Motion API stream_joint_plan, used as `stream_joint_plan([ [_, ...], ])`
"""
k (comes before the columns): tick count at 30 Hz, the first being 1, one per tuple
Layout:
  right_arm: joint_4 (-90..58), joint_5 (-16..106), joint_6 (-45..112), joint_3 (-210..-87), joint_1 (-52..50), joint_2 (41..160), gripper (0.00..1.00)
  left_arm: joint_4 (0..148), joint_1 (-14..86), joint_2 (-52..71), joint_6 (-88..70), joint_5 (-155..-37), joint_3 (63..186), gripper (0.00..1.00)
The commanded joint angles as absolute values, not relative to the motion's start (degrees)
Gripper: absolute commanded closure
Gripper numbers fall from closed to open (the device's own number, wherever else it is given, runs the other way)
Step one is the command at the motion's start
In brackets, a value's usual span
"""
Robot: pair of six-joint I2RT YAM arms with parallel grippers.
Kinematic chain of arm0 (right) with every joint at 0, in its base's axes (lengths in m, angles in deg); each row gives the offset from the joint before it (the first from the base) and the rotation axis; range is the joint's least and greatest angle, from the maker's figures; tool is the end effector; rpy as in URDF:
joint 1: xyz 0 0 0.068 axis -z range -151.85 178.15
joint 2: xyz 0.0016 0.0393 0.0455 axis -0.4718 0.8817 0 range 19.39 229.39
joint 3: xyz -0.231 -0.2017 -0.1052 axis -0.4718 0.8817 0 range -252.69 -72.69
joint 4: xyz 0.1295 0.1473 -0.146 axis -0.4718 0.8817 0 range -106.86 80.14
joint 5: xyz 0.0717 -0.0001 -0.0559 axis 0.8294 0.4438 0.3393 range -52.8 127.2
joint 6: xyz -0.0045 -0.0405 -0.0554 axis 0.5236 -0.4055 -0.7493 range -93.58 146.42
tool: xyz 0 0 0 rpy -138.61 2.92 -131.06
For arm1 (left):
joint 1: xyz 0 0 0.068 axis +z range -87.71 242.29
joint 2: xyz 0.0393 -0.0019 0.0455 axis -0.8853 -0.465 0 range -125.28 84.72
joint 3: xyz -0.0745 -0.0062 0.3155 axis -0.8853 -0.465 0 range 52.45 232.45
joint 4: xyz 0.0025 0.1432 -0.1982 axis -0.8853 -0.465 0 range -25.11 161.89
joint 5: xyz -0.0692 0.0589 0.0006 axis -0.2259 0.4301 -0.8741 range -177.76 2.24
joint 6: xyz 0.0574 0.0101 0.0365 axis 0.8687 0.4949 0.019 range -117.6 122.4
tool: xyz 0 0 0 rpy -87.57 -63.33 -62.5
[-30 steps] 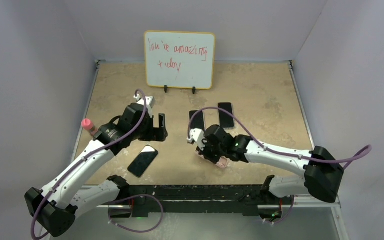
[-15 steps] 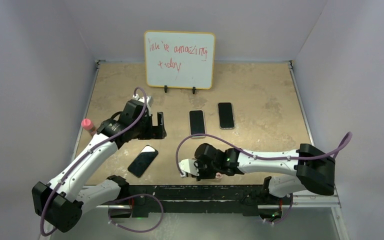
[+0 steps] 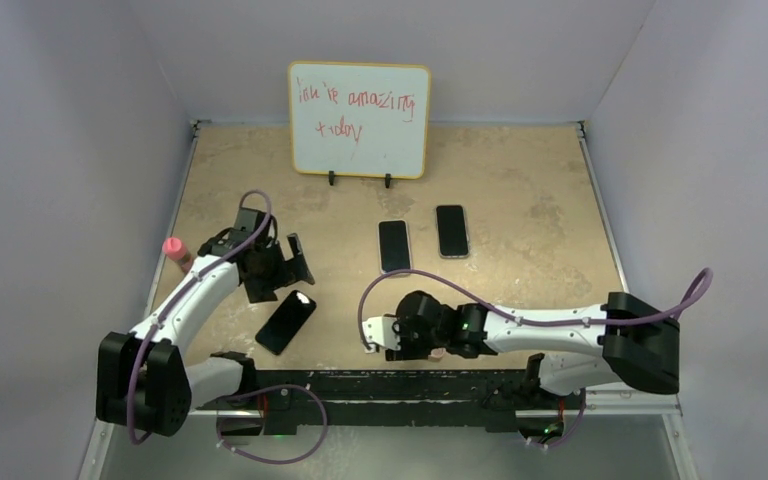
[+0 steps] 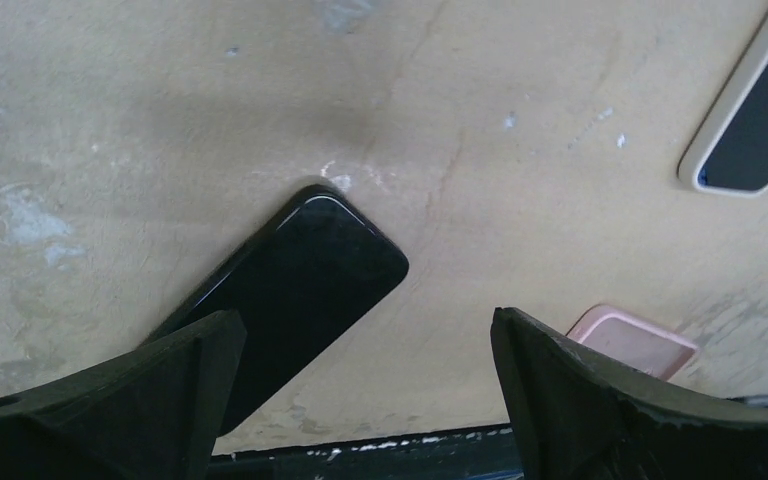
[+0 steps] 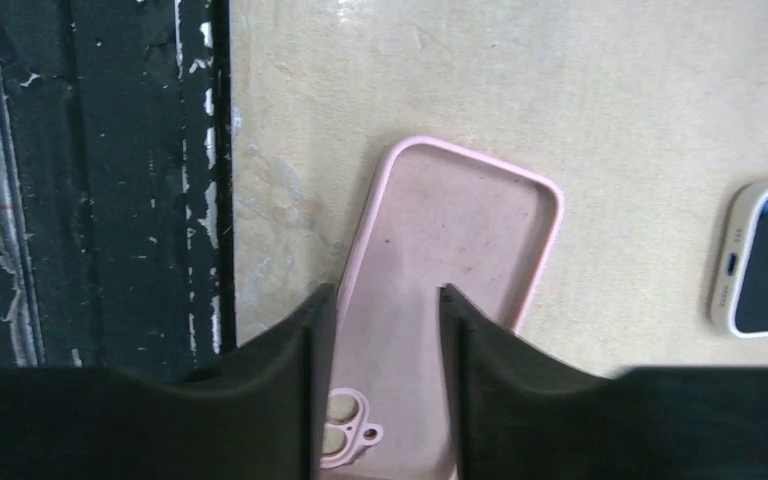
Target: Put the phone into the phone case
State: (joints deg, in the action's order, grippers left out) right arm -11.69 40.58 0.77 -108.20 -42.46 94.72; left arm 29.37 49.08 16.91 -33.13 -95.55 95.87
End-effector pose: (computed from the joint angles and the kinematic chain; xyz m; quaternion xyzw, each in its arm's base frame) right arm 0.0779 0.2311 0.2292 -0.6952 0.6079 0.1715 0.3431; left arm 0.1756 -0.0490 0.2491 -0.1758 0.9617 -0.1430 0.1544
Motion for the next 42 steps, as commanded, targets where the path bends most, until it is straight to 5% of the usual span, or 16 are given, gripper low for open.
stream_joint_plan([
  [1, -16.2, 38.9, 3.2, -106.8, -42.6, 90.8, 0.49, 32.1, 52.6, 20.7, -43.5, -97.6, 92.7, 0.00],
  [4, -18.7, 39.7, 4.5, -105.0, -42.6, 87.8, 0.37, 32.2, 52.6, 24.4, -49.8, -97.4, 90.9, 0.01],
  [15, -28.1, 38.6, 12.1, -98.9, -42.6, 78.0, 0.18, 26.4, 52.6, 26.4, -55.3, -90.3, 91.2, 0.00],
  [26, -30.8, 37.4, 17.1, -98.0, -42.7, 77.2, 0.12, 24.9, 52.7, 18.4, -49.7, -75.3, 91.9, 0.00],
  [42, -26.6, 33.5, 13.1, -98.1, -42.7, 77.2, 0.11, 29.0, 52.7, 16.3, -52.1, -79.3, 86.0, 0.00],
])
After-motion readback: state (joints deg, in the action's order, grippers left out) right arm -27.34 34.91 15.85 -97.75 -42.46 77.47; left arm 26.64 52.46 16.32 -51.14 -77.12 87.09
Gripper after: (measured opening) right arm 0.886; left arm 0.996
